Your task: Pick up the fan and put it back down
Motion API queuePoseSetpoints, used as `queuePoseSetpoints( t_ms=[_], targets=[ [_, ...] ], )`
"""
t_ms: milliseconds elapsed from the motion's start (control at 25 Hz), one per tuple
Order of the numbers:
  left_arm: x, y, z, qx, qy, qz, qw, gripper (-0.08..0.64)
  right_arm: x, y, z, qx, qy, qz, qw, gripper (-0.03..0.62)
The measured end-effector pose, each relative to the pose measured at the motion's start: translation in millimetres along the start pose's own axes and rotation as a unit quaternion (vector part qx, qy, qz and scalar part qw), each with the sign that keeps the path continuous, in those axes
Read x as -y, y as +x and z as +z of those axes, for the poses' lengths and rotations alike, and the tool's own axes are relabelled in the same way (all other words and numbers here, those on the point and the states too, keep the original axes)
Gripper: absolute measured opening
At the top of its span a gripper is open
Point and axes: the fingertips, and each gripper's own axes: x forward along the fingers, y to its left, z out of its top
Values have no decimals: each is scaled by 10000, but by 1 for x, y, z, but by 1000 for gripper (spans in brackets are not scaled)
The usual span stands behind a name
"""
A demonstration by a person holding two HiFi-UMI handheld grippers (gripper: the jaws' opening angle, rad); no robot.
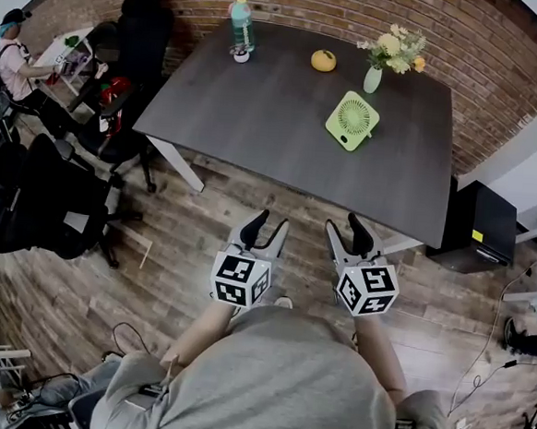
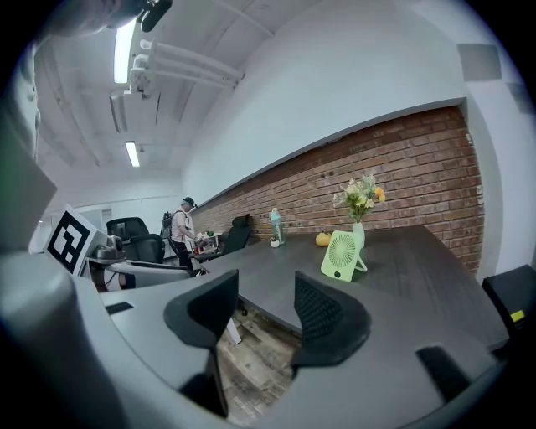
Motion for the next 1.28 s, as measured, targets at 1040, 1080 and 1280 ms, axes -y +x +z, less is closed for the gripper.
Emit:
queuePoseSetpoints(
  t_ms=[1040, 1080, 1280],
  targets=[
    [-25, 107, 30, -70, -115, 151, 9998, 167, 94, 77, 39, 32, 28, -33, 10000, 202],
    [-26, 113, 34, -53, -110, 161, 9998, 167, 99, 82, 42, 30, 22, -27, 10000, 203],
    [-31, 144, 48, -16, -112, 209, 9997, 167, 128, 103, 55, 28, 14, -21, 10000, 206]
  ],
)
